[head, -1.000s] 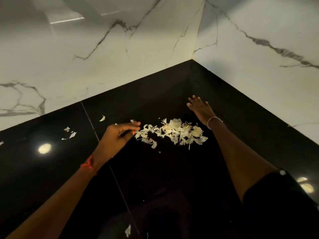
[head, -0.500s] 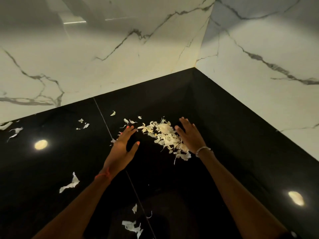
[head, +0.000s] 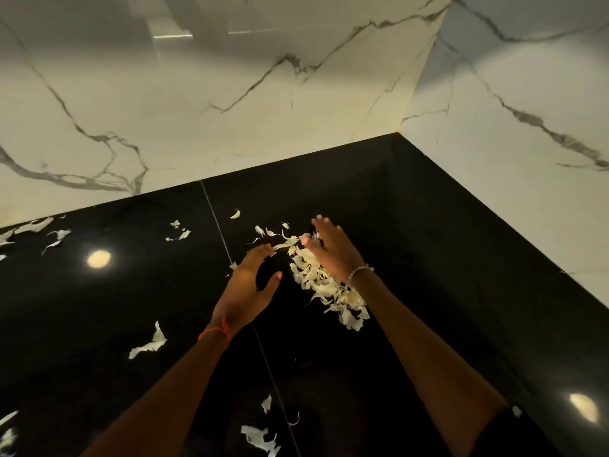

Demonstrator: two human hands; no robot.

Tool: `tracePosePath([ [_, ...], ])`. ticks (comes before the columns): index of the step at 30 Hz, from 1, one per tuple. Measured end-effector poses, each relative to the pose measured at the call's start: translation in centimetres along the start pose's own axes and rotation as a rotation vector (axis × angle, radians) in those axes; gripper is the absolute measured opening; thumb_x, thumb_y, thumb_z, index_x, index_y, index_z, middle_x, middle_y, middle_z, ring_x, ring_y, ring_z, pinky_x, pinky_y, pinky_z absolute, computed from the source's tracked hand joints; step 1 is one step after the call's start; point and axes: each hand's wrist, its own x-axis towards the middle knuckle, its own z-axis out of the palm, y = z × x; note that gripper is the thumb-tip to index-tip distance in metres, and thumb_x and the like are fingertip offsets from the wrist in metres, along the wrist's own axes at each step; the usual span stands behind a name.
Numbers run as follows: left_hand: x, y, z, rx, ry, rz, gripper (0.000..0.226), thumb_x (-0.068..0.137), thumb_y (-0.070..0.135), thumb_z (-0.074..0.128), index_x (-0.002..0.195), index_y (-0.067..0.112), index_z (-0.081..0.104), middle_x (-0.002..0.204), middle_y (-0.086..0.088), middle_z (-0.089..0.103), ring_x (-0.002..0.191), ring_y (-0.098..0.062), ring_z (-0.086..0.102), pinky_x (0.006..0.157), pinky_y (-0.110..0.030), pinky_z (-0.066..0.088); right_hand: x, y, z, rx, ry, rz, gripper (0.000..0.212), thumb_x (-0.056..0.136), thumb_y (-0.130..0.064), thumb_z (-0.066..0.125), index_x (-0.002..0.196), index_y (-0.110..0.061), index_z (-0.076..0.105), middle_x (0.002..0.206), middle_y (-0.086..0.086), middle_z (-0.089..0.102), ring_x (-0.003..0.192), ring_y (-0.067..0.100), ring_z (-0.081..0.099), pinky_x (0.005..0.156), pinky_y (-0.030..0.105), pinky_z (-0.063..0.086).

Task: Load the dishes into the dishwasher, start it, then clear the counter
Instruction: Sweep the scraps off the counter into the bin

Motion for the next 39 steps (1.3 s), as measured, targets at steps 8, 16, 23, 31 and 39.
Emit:
tracePosePath([
  [8,-0.1,0.0,0.0,-0.054,0.064,0.037,0.054,0.09,0.017,0.055,0.139,0.013,0.034,0.147,-0.004,0.034,0.135,-0.017,0.031,0.108,-0.027,0.025,0.5,-1.8,-1.5,0.406,-0.148,-0.084,0.057,0.093,-0.049,0.03,0.144,-0.024,0.026,0.153,0.001,0.022,0.14,0.017,0.02,0.109,0.031,0.022],
  [16,0.1,-0.1,0.0,-0.046,0.111,0.063,0.059,0.089,0.015,0.055,0.142,0.01,0.029,0.148,-0.006,0.032,0.138,-0.017,0.027,0.114,-0.039,0.025,1.9,-4.6,1.0,0.219,-0.408,-0.083,0.048,0.098,-0.045,0.024,0.145,-0.035,0.02,0.155,-0.003,0.017,0.143,0.021,0.003,0.113,0.046,0.012],
  [23,0.3,-0.7,0.0,-0.05,0.085,-0.017,0.056,0.093,0.019,0.051,0.144,0.016,0.027,0.152,0.0,0.024,0.141,-0.015,0.017,0.115,-0.032,0.015,1.5,1.4,-0.7,-0.013,0.101,-0.016,0.046,0.1,-0.03,0.027,0.144,-0.017,0.024,0.153,0.005,0.022,0.143,0.018,0.014,0.117,0.035,0.015],
  [31,0.9,-0.7,-2.7,-0.382,0.139,0.041,0.044,0.089,-0.003,0.049,0.125,0.023,0.048,0.135,0.006,0.045,0.125,-0.003,0.042,0.104,-0.017,0.036,1.6,3.2,0.0,-0.283,0.117,-0.036,0.052,0.099,-0.034,0.027,0.147,-0.019,0.013,0.155,-0.004,0.01,0.143,0.01,0.004,0.119,0.033,0.003],
  [39,5.8,-6.2,-8.7,0.15,0.332,-0.146,0.055,0.095,0.022,0.047,0.144,0.007,0.026,0.154,-0.009,0.018,0.143,-0.021,0.008,0.117,-0.038,0.009,1.4,3.0,0.0,-0.249,0.143,-0.033,0.05,0.099,-0.034,0.029,0.146,-0.02,0.017,0.155,-0.005,0.013,0.143,0.008,0.005,0.118,0.03,0.003],
])
